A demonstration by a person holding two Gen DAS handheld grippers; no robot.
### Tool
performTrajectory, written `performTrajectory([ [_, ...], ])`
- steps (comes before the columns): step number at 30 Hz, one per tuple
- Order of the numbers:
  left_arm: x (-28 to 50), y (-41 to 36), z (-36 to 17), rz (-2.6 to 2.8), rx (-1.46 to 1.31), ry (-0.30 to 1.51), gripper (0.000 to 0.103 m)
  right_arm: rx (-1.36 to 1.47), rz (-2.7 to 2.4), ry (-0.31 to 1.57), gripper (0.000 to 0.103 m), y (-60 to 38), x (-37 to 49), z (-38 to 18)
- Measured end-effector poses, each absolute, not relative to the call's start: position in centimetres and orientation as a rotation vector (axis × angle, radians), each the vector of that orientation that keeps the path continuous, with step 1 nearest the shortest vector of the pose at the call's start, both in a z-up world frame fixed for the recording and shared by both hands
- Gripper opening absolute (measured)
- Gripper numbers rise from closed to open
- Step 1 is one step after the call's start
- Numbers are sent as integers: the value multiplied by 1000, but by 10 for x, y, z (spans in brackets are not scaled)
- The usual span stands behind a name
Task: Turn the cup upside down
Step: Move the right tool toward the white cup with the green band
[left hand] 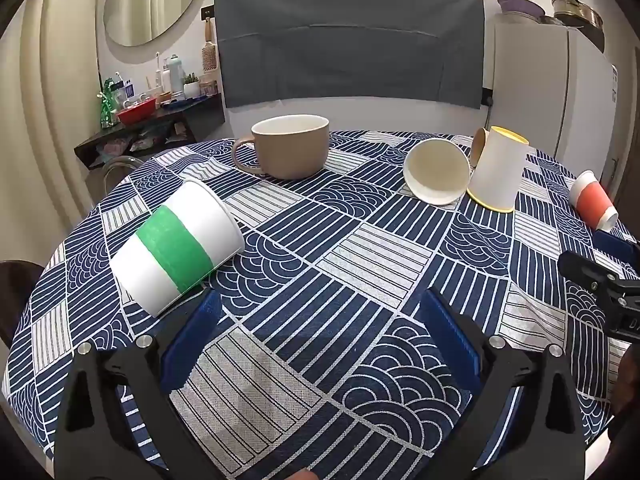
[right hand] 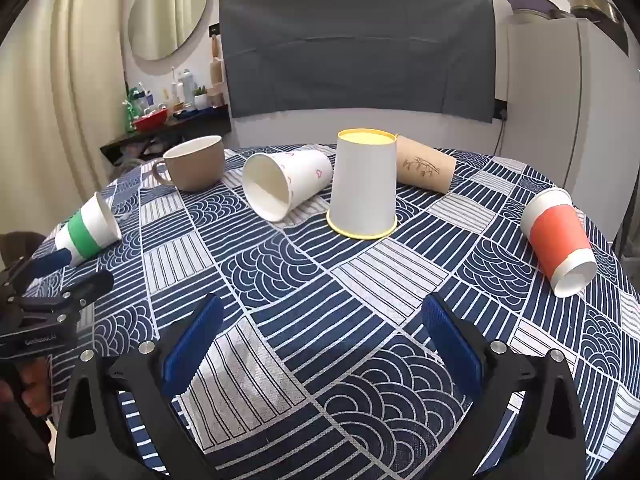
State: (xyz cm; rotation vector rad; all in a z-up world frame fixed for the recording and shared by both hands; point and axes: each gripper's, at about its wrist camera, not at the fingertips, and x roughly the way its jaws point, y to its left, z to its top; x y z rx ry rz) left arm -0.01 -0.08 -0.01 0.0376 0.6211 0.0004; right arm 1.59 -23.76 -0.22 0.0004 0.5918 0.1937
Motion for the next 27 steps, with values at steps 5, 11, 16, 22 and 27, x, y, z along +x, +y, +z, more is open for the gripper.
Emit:
performTrajectory([
  [5, 0, 0, 0, 12, 39, 617, 97, -2, 195, 592, 95, -237, 16, -3],
  [11, -3, 0, 3, 18, 14, 625, 97, -7, 191, 608, 95, -235, 20, -3],
  [16, -3, -3, -2, 11, 38, 621, 97, -8, 191, 609, 95, -236, 18, -3],
  [22, 1, -1, -3, 2, 30, 630, 97, -11, 195, 613, 95, -234, 14, -4],
  [27, 5, 3, -4, -7, 10, 648, 97, -13, 199, 618, 95, -235, 18, -5],
])
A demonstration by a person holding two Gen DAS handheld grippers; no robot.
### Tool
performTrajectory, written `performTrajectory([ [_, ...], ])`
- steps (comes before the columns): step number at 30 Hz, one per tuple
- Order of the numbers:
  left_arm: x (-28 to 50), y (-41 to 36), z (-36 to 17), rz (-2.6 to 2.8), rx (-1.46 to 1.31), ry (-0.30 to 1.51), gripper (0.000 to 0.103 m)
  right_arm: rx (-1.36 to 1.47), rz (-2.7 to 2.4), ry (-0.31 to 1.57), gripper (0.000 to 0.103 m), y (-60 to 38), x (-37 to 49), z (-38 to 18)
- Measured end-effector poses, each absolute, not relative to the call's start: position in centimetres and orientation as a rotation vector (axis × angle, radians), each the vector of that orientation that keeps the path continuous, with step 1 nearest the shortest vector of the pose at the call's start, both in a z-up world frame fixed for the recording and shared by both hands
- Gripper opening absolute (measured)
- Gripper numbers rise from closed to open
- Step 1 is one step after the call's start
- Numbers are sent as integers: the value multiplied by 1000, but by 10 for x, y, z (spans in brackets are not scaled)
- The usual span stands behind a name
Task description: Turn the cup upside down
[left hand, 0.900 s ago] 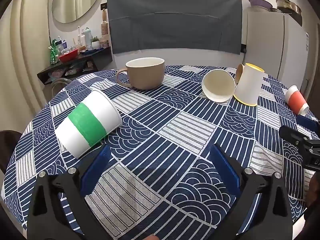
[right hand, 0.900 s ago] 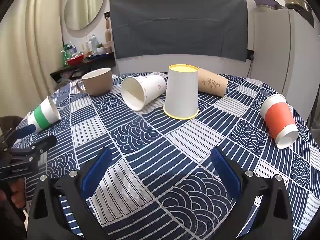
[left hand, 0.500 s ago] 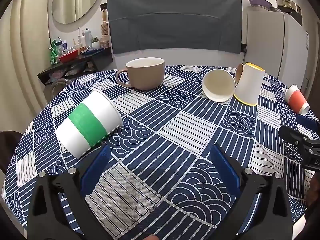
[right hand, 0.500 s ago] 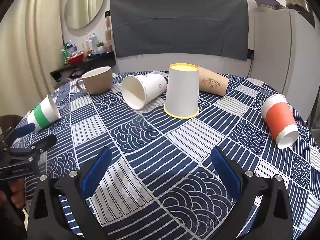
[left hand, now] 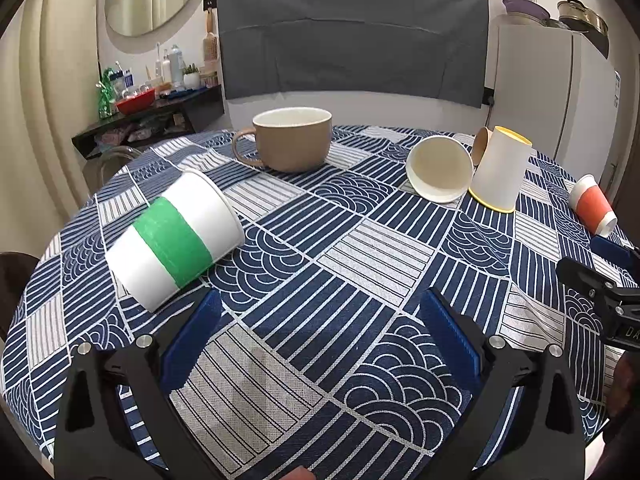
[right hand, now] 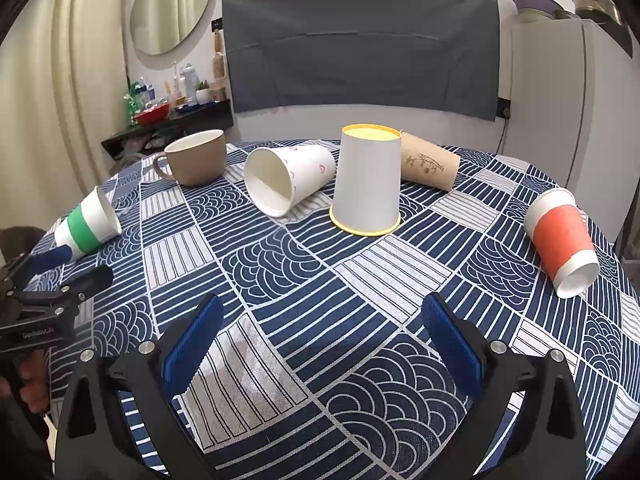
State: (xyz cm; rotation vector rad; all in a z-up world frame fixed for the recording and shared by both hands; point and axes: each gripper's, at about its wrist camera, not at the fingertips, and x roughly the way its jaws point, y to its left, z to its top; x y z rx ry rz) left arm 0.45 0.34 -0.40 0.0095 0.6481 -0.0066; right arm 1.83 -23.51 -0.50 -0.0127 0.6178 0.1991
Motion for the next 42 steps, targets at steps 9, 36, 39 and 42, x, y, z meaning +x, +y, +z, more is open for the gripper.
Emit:
performTrajectory([
  [9, 20, 30, -8, 11, -74, 735, 97, -9, 204, 621, 95, -236, 19, -5],
  [36, 38, 106, 23, 146, 227, 759, 97, -14, 221, 671, 95, -234, 26, -8],
  [39, 47, 110, 14, 108, 224, 794, 97, -8, 214, 675, 95, -234, 26, -9],
  [42, 53, 109, 6, 67, 218, 821, 97, -2, 211, 679, 95, -235, 27, -9],
])
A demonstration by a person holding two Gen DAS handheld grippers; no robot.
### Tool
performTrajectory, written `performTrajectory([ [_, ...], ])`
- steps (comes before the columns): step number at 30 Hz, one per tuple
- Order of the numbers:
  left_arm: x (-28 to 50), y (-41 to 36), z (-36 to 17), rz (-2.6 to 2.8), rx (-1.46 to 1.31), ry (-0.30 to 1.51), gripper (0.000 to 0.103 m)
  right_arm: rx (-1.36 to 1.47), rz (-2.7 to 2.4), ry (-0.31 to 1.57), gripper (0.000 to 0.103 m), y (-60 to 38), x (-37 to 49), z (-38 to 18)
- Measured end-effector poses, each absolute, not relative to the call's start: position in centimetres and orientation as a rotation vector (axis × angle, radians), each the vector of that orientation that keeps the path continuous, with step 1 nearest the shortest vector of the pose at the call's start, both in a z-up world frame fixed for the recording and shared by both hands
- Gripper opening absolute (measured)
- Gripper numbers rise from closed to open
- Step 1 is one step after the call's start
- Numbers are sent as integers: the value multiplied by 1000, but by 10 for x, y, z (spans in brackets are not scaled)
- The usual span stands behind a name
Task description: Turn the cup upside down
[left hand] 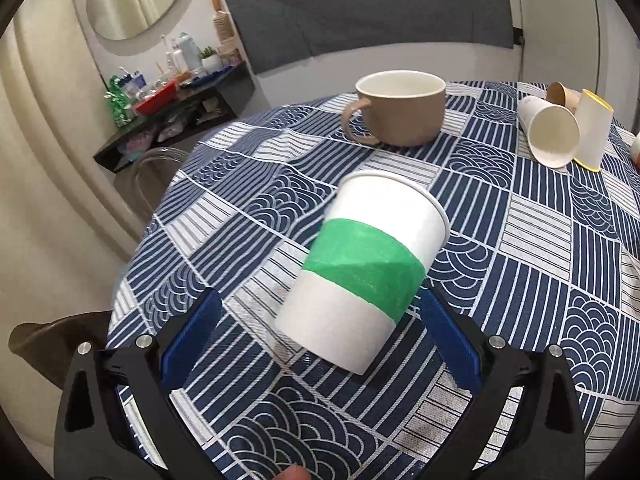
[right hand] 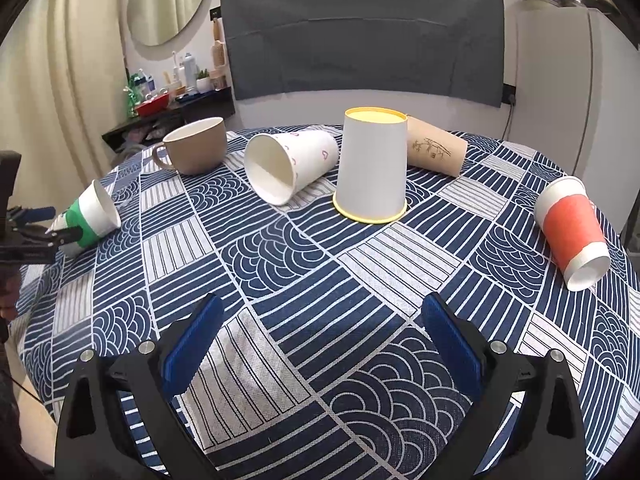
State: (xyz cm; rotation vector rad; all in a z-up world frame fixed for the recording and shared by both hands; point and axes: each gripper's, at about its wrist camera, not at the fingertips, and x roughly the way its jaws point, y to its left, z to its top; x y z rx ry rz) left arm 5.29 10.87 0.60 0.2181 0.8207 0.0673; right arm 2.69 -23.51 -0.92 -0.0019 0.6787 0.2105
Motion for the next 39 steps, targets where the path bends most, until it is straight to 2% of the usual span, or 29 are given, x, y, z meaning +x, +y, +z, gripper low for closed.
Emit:
performTrajectory([
  [4, 55, 106, 5, 27, 210, 817, 97, 6, 214, 686, 95, -236, 28, -10],
  [6, 55, 102, 5, 14, 218, 828, 80, 10, 214, 686, 95, -236, 28, -10],
  [8, 58, 100, 2, 6, 225, 850, 71, 13, 214, 684, 95, -237, 28, -10],
  [12, 56, 97, 1, 18, 237, 848, 66, 15, 220, 684, 95, -236, 28, -10],
  [21, 48, 66, 1, -38, 281, 846, 65, 21, 236, 678, 95, -237, 27, -9],
  [39, 28, -52, 2, -300, 358, 807, 65, 47, 261, 635, 95, -242, 21, -6],
])
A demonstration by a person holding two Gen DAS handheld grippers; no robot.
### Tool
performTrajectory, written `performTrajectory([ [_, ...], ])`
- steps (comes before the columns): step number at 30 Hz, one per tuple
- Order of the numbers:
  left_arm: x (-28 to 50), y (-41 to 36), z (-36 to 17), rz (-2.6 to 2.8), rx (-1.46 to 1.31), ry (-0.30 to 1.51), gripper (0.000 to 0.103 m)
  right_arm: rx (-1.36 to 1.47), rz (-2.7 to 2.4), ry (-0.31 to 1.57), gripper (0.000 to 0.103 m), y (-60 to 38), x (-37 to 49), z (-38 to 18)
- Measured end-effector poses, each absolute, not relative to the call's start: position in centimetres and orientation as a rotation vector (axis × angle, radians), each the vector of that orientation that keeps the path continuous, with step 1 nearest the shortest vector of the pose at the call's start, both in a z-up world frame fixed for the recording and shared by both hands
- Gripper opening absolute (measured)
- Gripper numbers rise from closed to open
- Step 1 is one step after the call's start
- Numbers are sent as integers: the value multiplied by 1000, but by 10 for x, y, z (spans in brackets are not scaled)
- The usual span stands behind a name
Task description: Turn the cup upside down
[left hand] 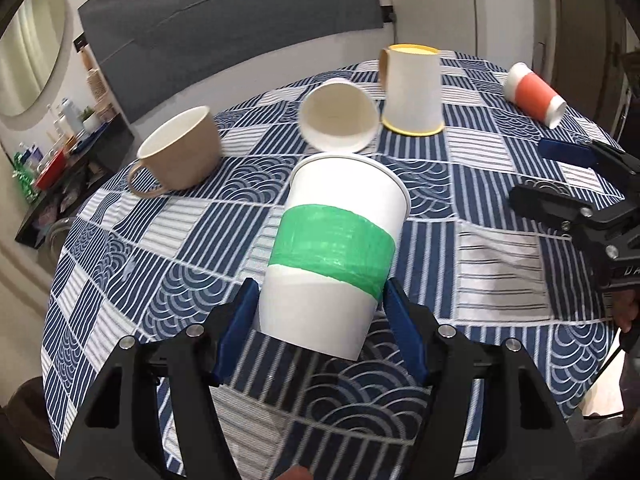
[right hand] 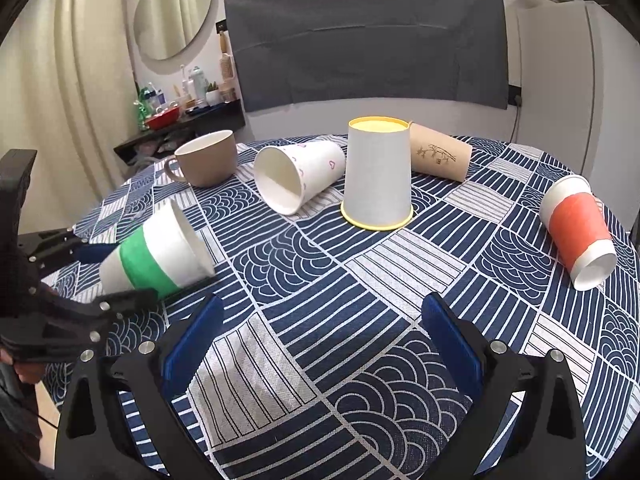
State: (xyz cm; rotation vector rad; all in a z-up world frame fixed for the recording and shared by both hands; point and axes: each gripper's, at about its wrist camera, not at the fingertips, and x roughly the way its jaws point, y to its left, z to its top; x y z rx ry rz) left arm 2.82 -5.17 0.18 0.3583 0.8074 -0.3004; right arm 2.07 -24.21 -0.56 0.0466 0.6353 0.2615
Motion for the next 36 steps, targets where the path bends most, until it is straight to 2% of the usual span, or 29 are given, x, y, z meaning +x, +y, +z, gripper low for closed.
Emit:
performTrajectory([
  [6, 27, -75, 0, -340, 366, 789, 67, 90, 260, 629, 95, -251, 21, -5],
  [7, 27, -76, 0, -338, 364, 784, 72, 97, 260, 629, 95, -252, 22, -5],
  [11, 28, -72, 5, -328, 352, 765, 80, 117, 274, 624, 95, -256, 22, -5],
  [13, 27, -68, 8, -318, 345, 757, 91, 129, 289, 630, 95, -256, 23, -5],
  [18, 24, -45, 10, -283, 294, 768, 97, 118, 344, 635, 95, -259, 23, -3],
  [25, 19, 5, 7, -195, 171, 779, 97, -151, 501, 595, 95, -239, 12, 22],
  [36, 21, 43, -8, -102, 137, 815, 97, -894, 774, 576, 95, -126, 11, 50],
])
